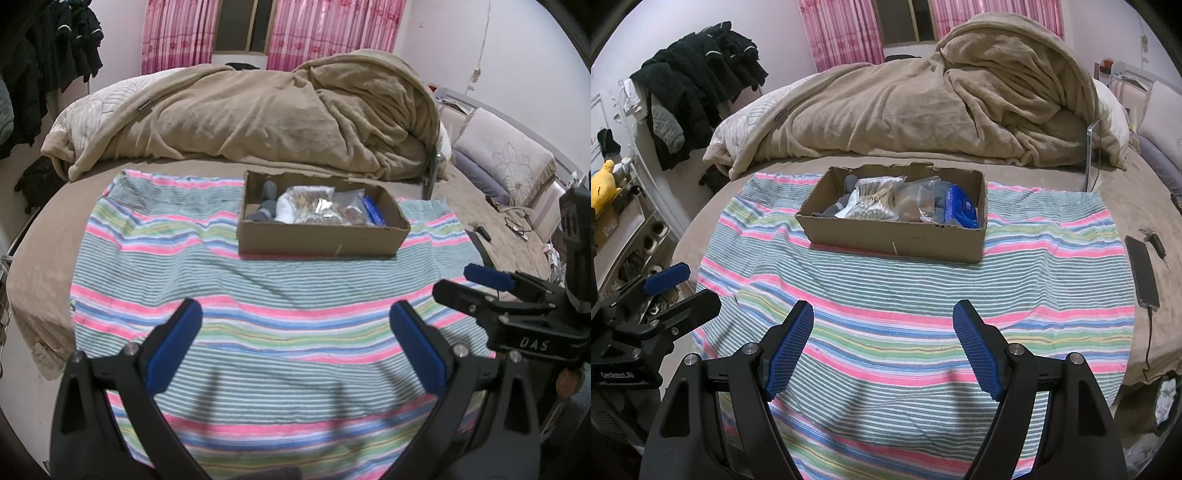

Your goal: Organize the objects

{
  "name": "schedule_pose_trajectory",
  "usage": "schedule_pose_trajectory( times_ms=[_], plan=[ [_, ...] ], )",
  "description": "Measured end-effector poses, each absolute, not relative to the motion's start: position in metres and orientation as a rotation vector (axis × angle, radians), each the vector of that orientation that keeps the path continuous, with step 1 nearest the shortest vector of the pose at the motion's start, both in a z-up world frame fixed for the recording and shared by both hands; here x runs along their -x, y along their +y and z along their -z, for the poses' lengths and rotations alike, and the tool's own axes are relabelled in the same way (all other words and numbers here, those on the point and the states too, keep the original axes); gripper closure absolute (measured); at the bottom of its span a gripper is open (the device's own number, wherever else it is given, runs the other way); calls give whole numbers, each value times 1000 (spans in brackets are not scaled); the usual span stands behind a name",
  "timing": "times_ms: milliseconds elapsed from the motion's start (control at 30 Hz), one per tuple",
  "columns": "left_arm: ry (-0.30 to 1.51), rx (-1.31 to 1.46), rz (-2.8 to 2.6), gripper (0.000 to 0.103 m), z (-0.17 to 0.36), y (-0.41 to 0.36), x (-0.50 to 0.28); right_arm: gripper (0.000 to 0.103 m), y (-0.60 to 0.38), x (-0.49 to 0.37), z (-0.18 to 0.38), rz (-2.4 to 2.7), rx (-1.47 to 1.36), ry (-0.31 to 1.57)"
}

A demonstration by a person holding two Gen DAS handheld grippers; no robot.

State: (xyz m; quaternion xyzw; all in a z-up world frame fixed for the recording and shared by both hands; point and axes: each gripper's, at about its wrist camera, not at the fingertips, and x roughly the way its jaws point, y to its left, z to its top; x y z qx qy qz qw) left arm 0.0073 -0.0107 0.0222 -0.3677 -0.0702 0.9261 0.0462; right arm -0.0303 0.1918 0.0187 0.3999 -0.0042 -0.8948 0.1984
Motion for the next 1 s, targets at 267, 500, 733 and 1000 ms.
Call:
schedule_pose_trajectory(
  times_ms=[267, 500, 733, 1000],
  plan=[
    [-192, 1112, -2828, 1, -24, -8, -8, 22, 191, 30, -16, 2500, -1122, -12],
    [-180, 1113, -2832, 1, -26, -8, -6, 22, 192, 30, -16, 2499, -1121, -13],
    [-176, 1121, -2831, 1, -26, -8, -3, 22, 190, 31, -17, 2499, -1117, -10],
    [-168, 1131, -2835, 1, -24, -7, 3, 22, 191, 33, -18, 2499, -1120, -14]
  ],
)
